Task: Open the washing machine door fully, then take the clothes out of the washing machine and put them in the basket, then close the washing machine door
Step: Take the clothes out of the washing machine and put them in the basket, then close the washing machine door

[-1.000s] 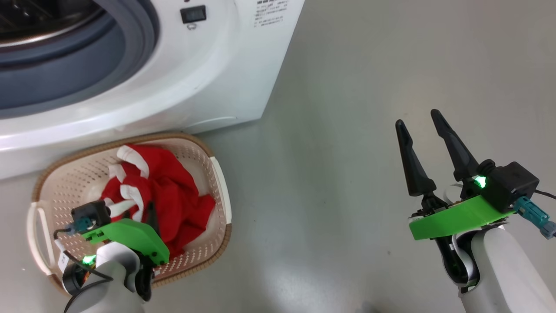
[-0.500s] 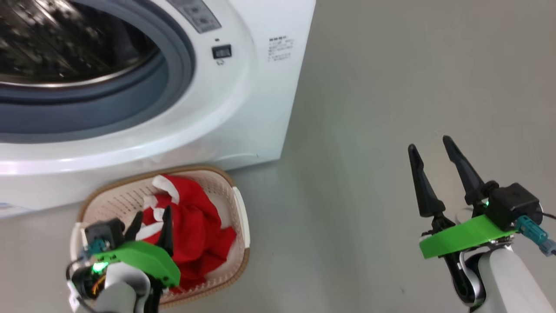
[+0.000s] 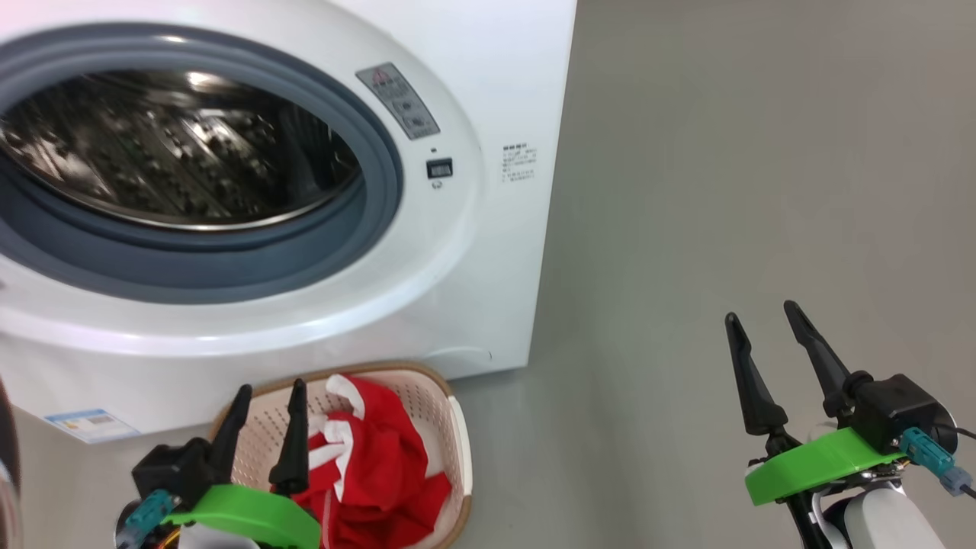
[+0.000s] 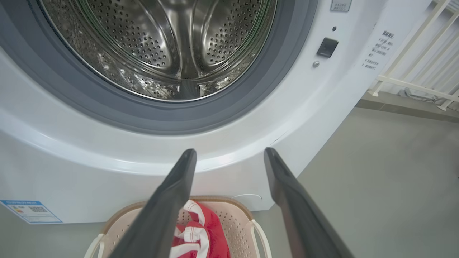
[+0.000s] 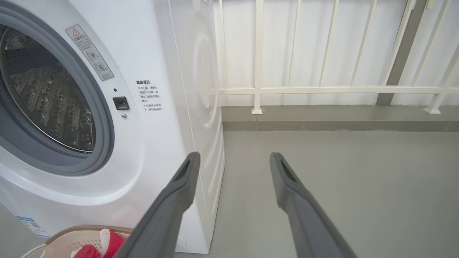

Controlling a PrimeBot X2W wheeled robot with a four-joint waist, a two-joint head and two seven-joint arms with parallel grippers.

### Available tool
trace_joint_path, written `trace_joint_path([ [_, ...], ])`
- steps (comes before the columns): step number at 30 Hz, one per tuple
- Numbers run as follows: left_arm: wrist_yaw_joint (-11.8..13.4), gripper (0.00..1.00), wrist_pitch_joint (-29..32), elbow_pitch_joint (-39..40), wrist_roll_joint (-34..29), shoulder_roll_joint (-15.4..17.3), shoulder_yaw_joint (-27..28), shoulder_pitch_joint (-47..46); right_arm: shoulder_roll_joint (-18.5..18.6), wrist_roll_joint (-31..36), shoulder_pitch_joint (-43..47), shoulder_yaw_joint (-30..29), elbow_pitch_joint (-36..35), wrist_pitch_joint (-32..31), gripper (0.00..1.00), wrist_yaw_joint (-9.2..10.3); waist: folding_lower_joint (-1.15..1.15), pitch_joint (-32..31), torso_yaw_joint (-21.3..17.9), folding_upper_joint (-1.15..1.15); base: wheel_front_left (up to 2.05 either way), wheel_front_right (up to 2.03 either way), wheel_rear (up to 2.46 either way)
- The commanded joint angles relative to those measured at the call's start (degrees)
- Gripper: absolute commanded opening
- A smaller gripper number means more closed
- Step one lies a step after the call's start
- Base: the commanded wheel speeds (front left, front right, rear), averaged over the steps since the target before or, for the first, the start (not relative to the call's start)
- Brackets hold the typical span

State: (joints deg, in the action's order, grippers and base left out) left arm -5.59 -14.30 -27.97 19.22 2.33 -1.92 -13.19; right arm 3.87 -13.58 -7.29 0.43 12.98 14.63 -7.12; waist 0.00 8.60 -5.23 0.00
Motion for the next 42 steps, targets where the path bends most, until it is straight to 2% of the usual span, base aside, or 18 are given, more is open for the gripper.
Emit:
trace_joint_path([
  [1, -0.6, 1.00, -0.7, 3.8, -0.1, 0.7, 2.4, 1.1, 0.3, 0.3, 0.2, 0.7, -1.2, 0.4, 1.00, -0.36, 0.00, -4.0, 1.2, 0.00, 0.00, 0.00, 0.00],
  [4, -0.7, 1.00, -0.7, 6.3, 0.0, 0.6, 2.3, 2.7, 0.2, 0.4, 0.6, 0.5, -1.4, 0.4, 1.00, -0.36, 0.00, -5.3, 1.3, 0.00, 0.00, 0.00, 0.00],
  [14, 1.1, 1.00, -0.7, 11.6, 0.2, 0.6, 3.0, 7.5, 0.0, 0.8, 2.5, -0.3, -2.2, 0.4, 1.00, -0.36, 0.00, -8.7, 1.3, 0.00, 0.00, 0.00, 0.00],
  [20, 1.1, 1.00, -0.7, 15.1, -0.9, 0.6, 4.4, 10.5, 0.5, 0.6, 4.3, -0.4, -3.1, 0.4, 1.00, -0.36, 0.00, -10.0, 1.5, 0.00, 0.00, 0.00, 0.00],
  [30, 1.0, 1.00, -0.7, 18.0, -1.9, 0.5, 5.6, 13.8, 0.6, 1.1, 6.3, -1.2, -3.8, 0.4, 1.00, -0.36, 0.00, -11.2, 1.1, 0.00, 0.00, 0.00, 0.00],
  [42, 1.5, 1.00, -0.7, 17.7, -3.3, 0.5, 5.7, 13.6, 0.3, 1.3, 6.4, -1.3, -3.6, 0.4, 1.00, -0.36, 0.00, -11.1, 1.3, 0.00, 0.00, 0.00, 0.00],
])
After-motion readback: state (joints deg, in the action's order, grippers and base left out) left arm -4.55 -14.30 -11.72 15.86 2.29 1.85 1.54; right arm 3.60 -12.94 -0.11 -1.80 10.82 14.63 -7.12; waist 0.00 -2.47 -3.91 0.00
